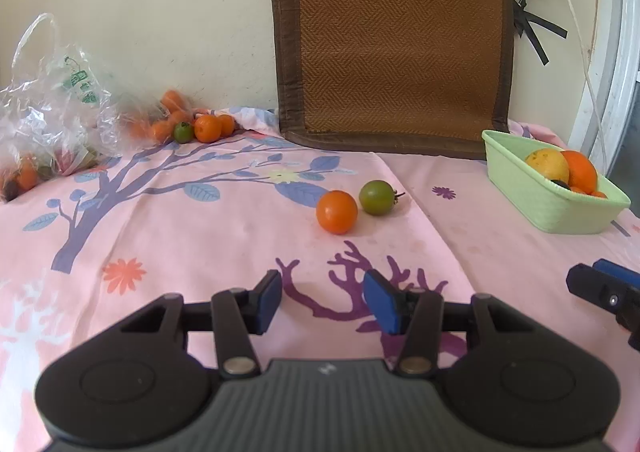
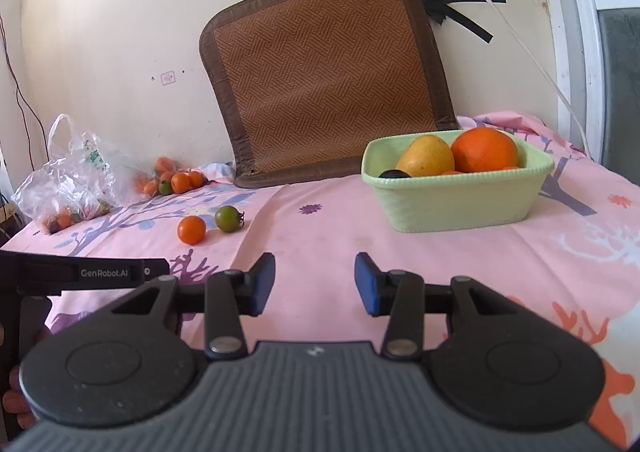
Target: Organize fruits
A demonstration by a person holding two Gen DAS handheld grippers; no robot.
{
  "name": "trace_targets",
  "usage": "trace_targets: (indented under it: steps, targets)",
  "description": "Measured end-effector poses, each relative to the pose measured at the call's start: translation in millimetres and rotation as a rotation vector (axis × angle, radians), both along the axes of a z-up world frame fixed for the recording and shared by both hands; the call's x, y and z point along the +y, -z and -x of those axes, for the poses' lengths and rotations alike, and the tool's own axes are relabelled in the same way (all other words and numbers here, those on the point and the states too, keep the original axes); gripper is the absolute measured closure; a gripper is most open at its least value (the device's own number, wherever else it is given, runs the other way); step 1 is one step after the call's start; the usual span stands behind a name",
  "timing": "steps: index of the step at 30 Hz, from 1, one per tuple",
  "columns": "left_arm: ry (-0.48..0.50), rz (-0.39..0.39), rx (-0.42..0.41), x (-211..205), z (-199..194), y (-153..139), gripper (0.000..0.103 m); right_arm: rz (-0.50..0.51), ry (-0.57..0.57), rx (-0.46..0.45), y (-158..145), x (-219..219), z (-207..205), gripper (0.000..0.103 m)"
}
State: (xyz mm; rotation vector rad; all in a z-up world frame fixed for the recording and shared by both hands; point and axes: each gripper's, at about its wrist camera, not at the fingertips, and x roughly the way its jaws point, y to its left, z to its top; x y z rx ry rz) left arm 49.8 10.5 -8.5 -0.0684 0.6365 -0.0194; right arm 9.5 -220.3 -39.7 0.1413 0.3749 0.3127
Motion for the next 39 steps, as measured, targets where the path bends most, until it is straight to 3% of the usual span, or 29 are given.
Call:
trace_targets:
  steps: [39]
  targets:
    - [0.037, 0.008, -0.035, -1.4, 5.3, -2.5, 0.044, -0.005, 0.043, 0.003, 2.2, -0.9, 0.6, 0.052]
